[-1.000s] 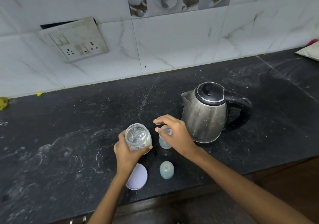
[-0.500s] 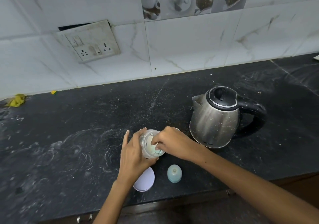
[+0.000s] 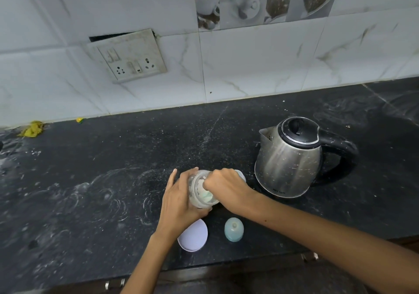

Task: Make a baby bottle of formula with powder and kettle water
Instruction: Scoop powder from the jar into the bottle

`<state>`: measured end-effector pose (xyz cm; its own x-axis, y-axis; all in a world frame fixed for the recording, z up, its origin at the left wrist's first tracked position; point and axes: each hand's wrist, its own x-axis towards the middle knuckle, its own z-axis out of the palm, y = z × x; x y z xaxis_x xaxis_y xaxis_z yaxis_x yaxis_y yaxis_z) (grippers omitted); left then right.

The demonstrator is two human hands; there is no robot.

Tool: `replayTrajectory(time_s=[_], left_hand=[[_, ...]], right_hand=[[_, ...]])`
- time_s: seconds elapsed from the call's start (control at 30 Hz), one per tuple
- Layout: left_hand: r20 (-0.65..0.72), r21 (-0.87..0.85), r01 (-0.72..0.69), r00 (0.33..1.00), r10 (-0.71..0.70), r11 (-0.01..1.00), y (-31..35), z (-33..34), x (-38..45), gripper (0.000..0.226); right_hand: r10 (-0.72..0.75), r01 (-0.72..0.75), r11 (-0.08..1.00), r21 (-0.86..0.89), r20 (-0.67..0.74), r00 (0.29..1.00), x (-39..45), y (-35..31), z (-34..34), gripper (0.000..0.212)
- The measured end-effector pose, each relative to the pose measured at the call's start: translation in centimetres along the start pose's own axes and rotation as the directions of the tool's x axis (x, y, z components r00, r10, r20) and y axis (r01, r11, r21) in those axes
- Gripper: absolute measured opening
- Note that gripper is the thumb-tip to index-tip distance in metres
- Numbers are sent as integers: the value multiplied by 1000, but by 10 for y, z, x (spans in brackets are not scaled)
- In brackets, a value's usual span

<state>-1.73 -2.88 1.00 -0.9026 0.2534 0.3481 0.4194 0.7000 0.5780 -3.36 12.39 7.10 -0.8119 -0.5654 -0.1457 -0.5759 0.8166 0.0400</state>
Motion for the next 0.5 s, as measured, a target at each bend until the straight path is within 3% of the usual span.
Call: replayTrajectory(time_s=[0.13,0.33,0.43,0.5], left_hand=[[47,-7,-28,999,28,1000,-8,-5,2,88],[127,-30,-29,991,32,999,-13,-6,7,88],[129,-39,-36,991,41,999,-14,-5,8,88],[127,-50,-32,991,38,998,-15,-6,8,88]], right_hand=[[-95,92,994,-60,-49,994,-4,10,3,21],[-124,123,989,-83,-14,992,-6,10,13,27],[-83,83,997,10,16,996,-4,12,18,31],[-13,15,985,175,-11,1000,-4,11,19,29]])
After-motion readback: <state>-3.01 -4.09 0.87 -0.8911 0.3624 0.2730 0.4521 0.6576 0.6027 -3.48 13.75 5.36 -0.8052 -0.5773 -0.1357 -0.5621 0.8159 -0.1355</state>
